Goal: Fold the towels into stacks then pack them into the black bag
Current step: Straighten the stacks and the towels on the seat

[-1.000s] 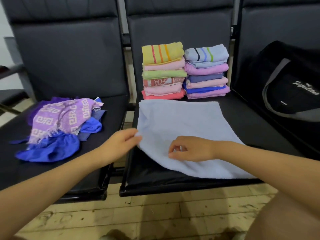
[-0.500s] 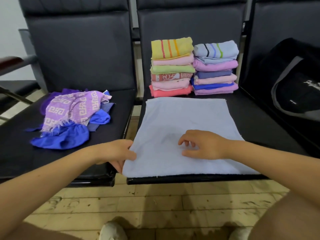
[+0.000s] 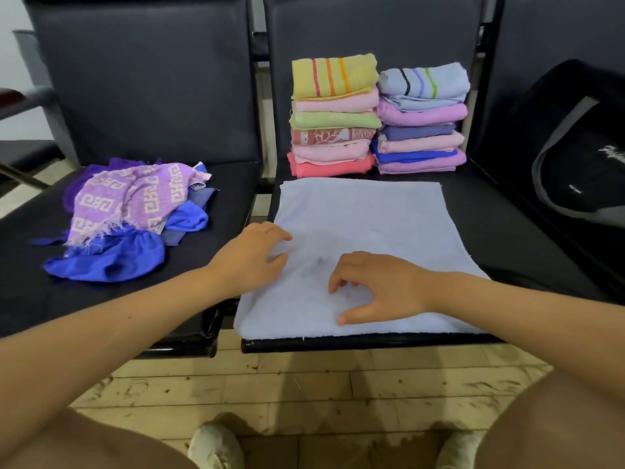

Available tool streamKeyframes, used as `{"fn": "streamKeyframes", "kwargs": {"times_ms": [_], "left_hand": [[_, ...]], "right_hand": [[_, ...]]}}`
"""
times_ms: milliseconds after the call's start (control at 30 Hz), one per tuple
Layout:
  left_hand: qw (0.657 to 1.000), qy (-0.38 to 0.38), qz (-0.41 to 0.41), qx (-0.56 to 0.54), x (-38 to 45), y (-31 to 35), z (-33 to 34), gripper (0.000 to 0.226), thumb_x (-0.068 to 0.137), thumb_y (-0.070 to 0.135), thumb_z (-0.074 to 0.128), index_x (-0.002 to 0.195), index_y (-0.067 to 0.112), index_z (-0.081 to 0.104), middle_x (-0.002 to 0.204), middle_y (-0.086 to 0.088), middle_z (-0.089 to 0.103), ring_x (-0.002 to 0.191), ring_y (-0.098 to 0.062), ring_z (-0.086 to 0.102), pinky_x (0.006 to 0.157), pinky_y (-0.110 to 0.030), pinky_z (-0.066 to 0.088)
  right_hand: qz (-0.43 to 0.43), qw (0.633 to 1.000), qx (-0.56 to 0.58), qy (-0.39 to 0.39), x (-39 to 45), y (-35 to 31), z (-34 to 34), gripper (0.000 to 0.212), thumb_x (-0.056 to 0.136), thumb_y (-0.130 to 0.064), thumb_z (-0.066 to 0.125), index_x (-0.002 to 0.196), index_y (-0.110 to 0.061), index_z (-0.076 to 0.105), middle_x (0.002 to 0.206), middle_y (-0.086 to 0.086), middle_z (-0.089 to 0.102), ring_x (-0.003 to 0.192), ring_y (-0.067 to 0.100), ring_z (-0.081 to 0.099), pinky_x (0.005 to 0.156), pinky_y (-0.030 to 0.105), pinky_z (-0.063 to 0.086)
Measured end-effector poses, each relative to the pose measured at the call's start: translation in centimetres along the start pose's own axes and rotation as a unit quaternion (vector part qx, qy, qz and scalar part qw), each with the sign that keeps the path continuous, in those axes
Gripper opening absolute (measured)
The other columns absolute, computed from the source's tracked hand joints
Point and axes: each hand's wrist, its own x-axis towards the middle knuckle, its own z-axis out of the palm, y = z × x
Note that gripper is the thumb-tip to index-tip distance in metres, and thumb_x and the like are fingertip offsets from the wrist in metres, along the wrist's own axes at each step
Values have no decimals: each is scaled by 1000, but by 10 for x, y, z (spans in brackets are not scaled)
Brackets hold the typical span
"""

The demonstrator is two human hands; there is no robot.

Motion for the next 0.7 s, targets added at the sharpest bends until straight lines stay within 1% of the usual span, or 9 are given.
{"fn": "streamKeyframes", "kwargs": {"times_ms": [67, 167, 200, 267, 333, 400, 500, 633, 700], "left_hand": [[1000, -10, 10, 15, 14, -7, 5, 42, 96, 28, 50, 137, 19, 47, 143, 3, 44, 133, -15, 34, 107, -24, 28], [998, 30, -50, -11, 42, -14, 9, 37, 97, 27, 48, 131, 16, 55, 133, -4, 54, 124, -23, 45, 102, -33, 37], [994, 53, -84, -40, 54, -16, 8, 32, 96, 25, 48, 123, 14, 60, 124, -8, 59, 115, -26, 53, 96, -35, 41], [982, 73, -149, -87, 76, -23, 6, 20, 94, 23, 47, 90, 11, 63, 98, -14, 64, 91, -30, 58, 79, -38, 45], [972, 58, -194, -116, 96, -30, 7, 28, 94, 24, 47, 75, 7, 58, 82, -11, 60, 76, -26, 54, 71, -37, 43], [962, 46, -224, -152, 111, -34, 10, 33, 94, 28, 48, 73, 6, 60, 75, -6, 57, 72, -21, 53, 62, -30, 41], [954, 61, -243, -163, 137, -35, 6, 39, 92, 36, 54, 63, 10, 53, 66, -5, 50, 63, -19, 49, 56, -29, 36], [964, 54, -242, -92, 159, -39, 6, 33, 89, 28, 60, 64, 7, 53, 63, -5, 46, 70, -27, 54, 55, -30, 36], [969, 71, -227, -64, 165, -41, 12, 23, 89, 24, 60, 76, 4, 59, 70, -7, 52, 79, -31, 58, 59, -30, 38]], "right_hand": [[3, 1000, 4, 0, -1, -1, -1, 46, 81, -56, 66, 117, -30, 54, 112, -12, 50, 102, 4, 44, 89, 23, 40], [5, 1000, 8, -3, -2, 0, 0, 45, 83, -54, 65, 119, -30, 54, 114, -12, 50, 104, 4, 42, 90, 21, 39], [6, 1000, 17, -2, -2, 1, 1, 43, 84, -54, 64, 118, -30, 54, 114, -12, 50, 104, 4, 43, 90, 21, 39], [14, 999, 43, 3, 0, 3, 1, 35, 86, -52, 63, 114, -32, 56, 110, -14, 51, 102, 3, 45, 90, 21, 39], [37, 996, 84, 7, 3, 6, 1, 29, 86, -48, 65, 108, -32, 60, 103, -16, 51, 94, 1, 48, 88, 20, 42], [68, 989, 132, 13, 6, 9, 1, 26, 83, -45, 69, 103, -30, 62, 98, -15, 52, 89, 3, 50, 87, 21, 44], [93, 980, 177, 14, 9, 10, 1, 26, 81, -42, 73, 100, -27, 63, 97, -11, 53, 85, 3, 51, 83, 19, 45], [92, 981, 172, 3, 10, 8, -2, 27, 82, -40, 72, 103, -25, 63, 99, -10, 52, 86, 4, 51, 86, 23, 47], [84, 984, 157, 1, 7, 7, -4, 25, 84, -38, 71, 104, -26, 63, 100, -9, 53, 88, 6, 52, 86, 24, 47]]}}
